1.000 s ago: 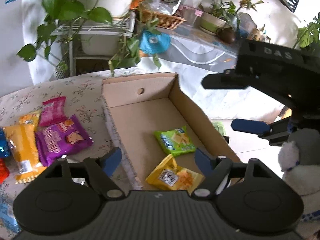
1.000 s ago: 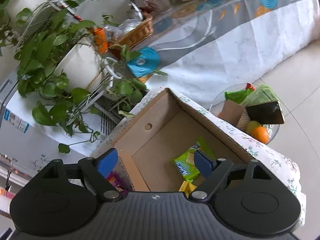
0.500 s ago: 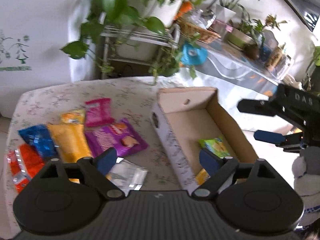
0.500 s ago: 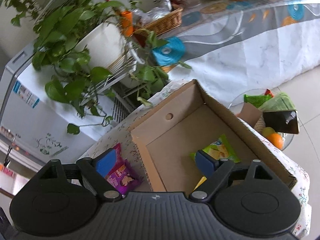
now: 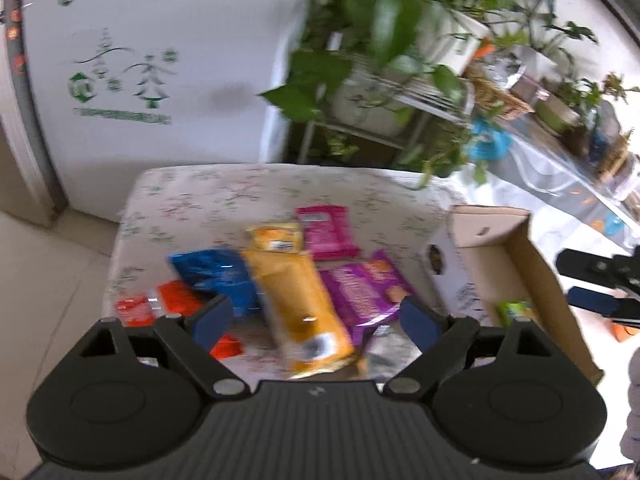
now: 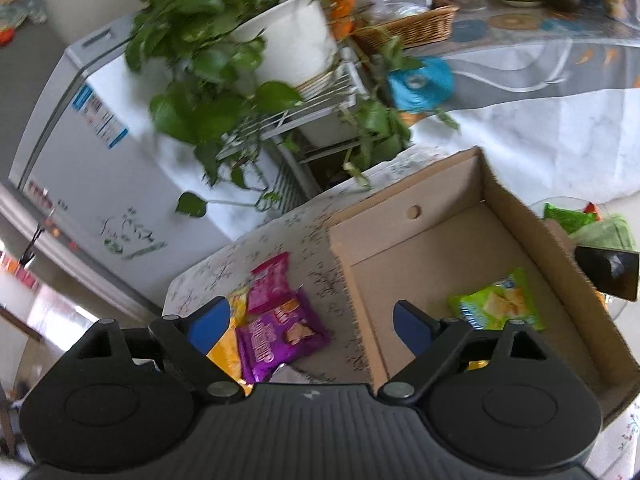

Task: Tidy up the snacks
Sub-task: 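Move both tools back over the remaining snack packs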

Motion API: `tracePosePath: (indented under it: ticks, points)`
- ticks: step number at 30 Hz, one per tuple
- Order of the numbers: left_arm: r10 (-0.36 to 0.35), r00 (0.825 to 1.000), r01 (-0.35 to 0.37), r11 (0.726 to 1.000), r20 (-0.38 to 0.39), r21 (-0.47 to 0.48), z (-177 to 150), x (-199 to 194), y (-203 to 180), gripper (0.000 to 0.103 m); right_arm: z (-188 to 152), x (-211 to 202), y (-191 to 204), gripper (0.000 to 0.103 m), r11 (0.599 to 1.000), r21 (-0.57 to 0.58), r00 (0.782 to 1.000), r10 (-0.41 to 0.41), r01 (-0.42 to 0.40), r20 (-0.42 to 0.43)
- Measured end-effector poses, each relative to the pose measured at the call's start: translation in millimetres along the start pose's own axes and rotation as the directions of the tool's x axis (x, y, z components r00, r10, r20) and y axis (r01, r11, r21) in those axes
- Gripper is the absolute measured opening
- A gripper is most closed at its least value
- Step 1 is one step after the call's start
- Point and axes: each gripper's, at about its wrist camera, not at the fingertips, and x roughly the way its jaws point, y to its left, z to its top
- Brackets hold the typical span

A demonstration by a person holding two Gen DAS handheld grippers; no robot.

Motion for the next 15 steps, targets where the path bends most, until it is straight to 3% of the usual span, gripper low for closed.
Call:
tracePosePath:
  ticks: [9, 15]
  points:
    - [0.103, 0.994, -0.105, 0.991, -0.036, -0.080, -2.0, 12.8, 50.0, 0.090, -11.6, 22.6, 25.4, 0.093, 0.997, -0.055, 0.995, 0.055, -0.059, -0.086]
    - [0.148, 0.985, -0.158, 0.981, -0.094, -0.110, -9.5, 29.1, 74.8, 0.090, -22.9, 42.6, 40.3, 0.093, 0.992, -0.051, 0.977, 0.108, -0.119, -0.183]
